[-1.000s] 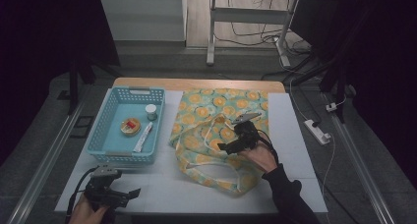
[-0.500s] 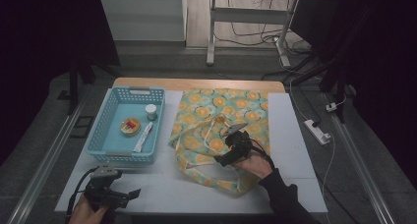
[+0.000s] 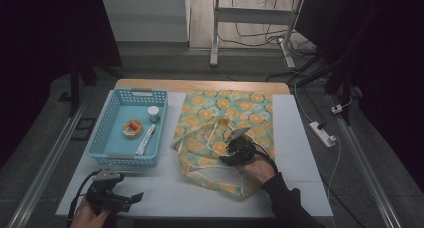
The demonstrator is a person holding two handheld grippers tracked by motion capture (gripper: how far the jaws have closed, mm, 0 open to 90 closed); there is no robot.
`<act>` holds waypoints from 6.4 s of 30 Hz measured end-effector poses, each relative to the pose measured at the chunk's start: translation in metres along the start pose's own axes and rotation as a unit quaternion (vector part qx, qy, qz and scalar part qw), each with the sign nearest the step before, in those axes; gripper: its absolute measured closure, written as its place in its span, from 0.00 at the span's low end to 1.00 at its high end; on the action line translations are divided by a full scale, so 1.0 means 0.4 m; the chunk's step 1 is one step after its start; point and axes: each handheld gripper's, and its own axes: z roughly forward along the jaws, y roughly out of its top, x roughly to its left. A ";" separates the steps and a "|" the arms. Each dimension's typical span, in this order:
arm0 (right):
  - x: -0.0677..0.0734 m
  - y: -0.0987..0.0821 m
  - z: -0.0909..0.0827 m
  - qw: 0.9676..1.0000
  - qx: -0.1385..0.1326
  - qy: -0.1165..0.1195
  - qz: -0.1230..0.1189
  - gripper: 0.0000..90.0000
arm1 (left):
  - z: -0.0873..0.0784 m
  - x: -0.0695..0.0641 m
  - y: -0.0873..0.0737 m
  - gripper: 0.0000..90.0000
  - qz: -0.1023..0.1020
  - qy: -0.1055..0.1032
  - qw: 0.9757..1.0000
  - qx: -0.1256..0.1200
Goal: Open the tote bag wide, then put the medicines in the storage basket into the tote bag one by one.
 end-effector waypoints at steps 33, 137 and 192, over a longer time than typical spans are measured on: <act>-0.012 0.037 -0.072 0.998 -0.060 0.027 0.017 1.00 | 0.003 0.005 0.002 0.01 -0.005 -0.005 1.000 0.002; -0.052 0.115 -0.222 0.983 -0.184 0.007 0.021 1.00 | -0.048 0.025 0.036 0.00 -0.019 -0.011 0.998 -0.063; -0.050 0.116 -0.218 0.982 -0.186 0.008 0.019 1.00 | -0.002 0.188 0.274 0.00 -0.024 0.039 0.998 -0.046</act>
